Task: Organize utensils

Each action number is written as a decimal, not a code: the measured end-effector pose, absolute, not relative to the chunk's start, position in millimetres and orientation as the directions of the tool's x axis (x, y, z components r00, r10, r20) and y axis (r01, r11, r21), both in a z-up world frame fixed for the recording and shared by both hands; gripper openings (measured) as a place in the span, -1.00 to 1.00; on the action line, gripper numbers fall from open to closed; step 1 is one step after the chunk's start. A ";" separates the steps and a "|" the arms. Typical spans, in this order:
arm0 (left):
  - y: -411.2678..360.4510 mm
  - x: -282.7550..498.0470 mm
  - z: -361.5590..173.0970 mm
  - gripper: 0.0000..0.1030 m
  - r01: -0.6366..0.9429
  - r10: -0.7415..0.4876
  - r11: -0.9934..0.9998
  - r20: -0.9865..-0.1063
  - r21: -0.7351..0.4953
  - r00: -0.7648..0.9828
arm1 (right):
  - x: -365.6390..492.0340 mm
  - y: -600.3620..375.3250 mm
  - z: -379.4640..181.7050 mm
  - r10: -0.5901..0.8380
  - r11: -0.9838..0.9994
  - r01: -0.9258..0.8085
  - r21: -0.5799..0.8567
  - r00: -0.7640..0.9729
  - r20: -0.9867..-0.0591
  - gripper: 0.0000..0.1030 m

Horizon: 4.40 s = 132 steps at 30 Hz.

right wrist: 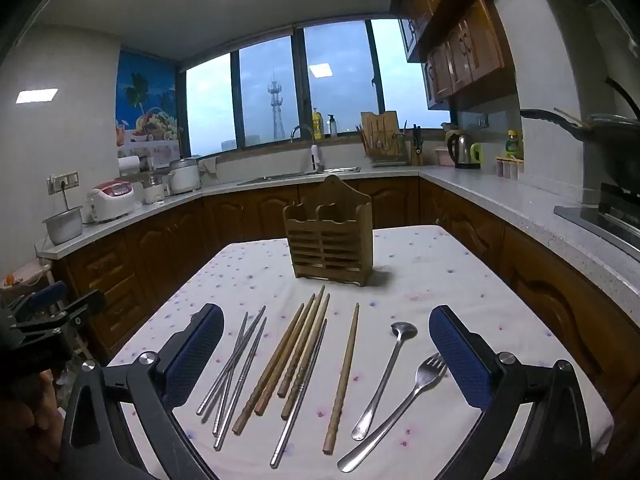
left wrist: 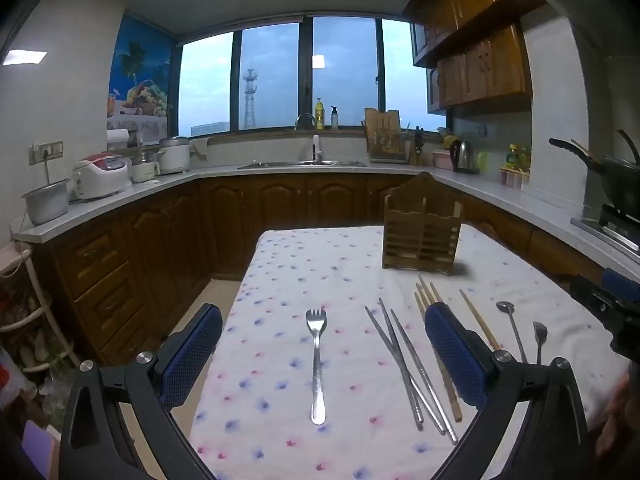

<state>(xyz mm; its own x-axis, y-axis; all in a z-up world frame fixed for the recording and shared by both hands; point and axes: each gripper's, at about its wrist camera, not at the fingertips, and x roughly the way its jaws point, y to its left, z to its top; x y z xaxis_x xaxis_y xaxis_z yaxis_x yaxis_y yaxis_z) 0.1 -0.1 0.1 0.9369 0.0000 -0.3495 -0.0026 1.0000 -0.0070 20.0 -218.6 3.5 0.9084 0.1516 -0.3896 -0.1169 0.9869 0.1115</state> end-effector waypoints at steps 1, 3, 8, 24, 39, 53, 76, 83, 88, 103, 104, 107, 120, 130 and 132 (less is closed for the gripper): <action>-0.3 0.4 0.2 0.99 -0.002 0.000 1.000 -0.350 -0.006 0.937 | 19.8 -218.3 3.6 0.151 0.987 -0.116 0.112 0.909 -0.389 1.00; -0.4 -0.4 -0.1 0.99 -0.001 -0.002 1.000 -0.350 -0.009 0.937 | 20.1 -217.7 3.7 0.150 0.987 -0.115 0.112 0.909 -0.388 1.00; -4.6 0.4 -1.1 0.99 -0.005 0.002 1.000 -0.355 -0.009 0.935 | 19.6 -218.1 3.2 0.153 0.987 -0.117 0.114 0.909 -0.388 1.00; -10.3 29.6 -11.6 0.98 -0.004 -0.012 0.999 -0.407 -0.037 0.913 | 20.5 -218.8 2.2 0.153 0.987 -0.115 0.116 0.903 -0.401 1.00; -4.3 106.1 -16.2 0.61 0.053 -0.068 0.998 -0.622 -0.043 0.780 | 70.3 -233.1 -9.2 0.180 0.977 -0.090 0.191 0.829 -0.530 0.63; -4.7 194.8 -19.4 0.05 0.137 -0.147 0.988 -0.722 -0.074 0.676 | 155.2 -240.9 -42.5 0.231 0.967 -0.081 0.243 0.686 -0.690 -0.08; -36.0 294.6 -62.7 -0.76 0.265 -0.076 0.962 -0.856 0.073 0.511 | 236.8 -238.1 -104.4 0.180 0.983 -0.060 0.174 0.506 -0.843 -0.51; -40.2 296.9 -64.4 -0.93 0.263 -0.116 0.964 -0.848 0.029 0.517 | 240.6 -224.3 -106.3 0.152 0.988 -0.104 0.115 0.502 -0.851 -0.87; -31.3 282.1 -49.6 -0.94 0.259 -0.161 0.966 -0.820 -0.016 0.549 | 236.2 -231.1 -98.1 0.219 0.976 -0.097 0.197 0.509 -0.833 -0.90; 7.1 190.0 24.8 -0.95 0.261 -0.276 0.957 -0.667 -0.126 0.692 | 203.7 -238.5 -16.6 0.304 0.948 -0.132 0.290 0.649 -0.697 -0.90; 8.6 184.9 28.9 -0.95 0.262 -0.281 0.956 -0.658 -0.130 0.698 | 201.3 -238.5 -12.1 0.307 0.946 -0.136 0.293 0.657 -0.688 -0.90; 15.3 167.6 44.0 -0.95 0.267 -0.295 0.953 -0.624 -0.141 0.724 | 194.7 -237.9 4.6 0.312 0.944 -0.148 0.294 0.687 -0.656 -0.90; 35.7 116.1 89.4 -0.95 0.291 -0.335 0.942 -0.496 -0.165 0.801 | 185.1 -238.2 61.3 0.318 0.940 -0.187 0.286 0.785 -0.532 -0.90; 37.0 125.5 108.8 -0.95 0.284 -0.326 0.945 -0.452 -0.159 0.831 | 203.9 -249.3 91.9 0.297 0.938 -0.174 0.300 0.850 -0.435 -0.90; 34.4 130.4 113.2 -0.95 0.284 -0.323 0.946 -0.435 -0.154 0.840 | 211.2 -250.9 101.8 0.285 0.940 -0.169 0.297 0.867 -0.409 -0.90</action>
<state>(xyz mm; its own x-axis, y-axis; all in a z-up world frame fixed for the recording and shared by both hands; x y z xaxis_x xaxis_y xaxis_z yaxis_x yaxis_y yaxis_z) 130.4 34.4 113.2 0.8403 -0.3231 -0.4354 0.2842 0.9464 -0.1538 211.2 -250.9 101.8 0.8670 0.2853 -0.4086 -0.1691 0.9397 0.2973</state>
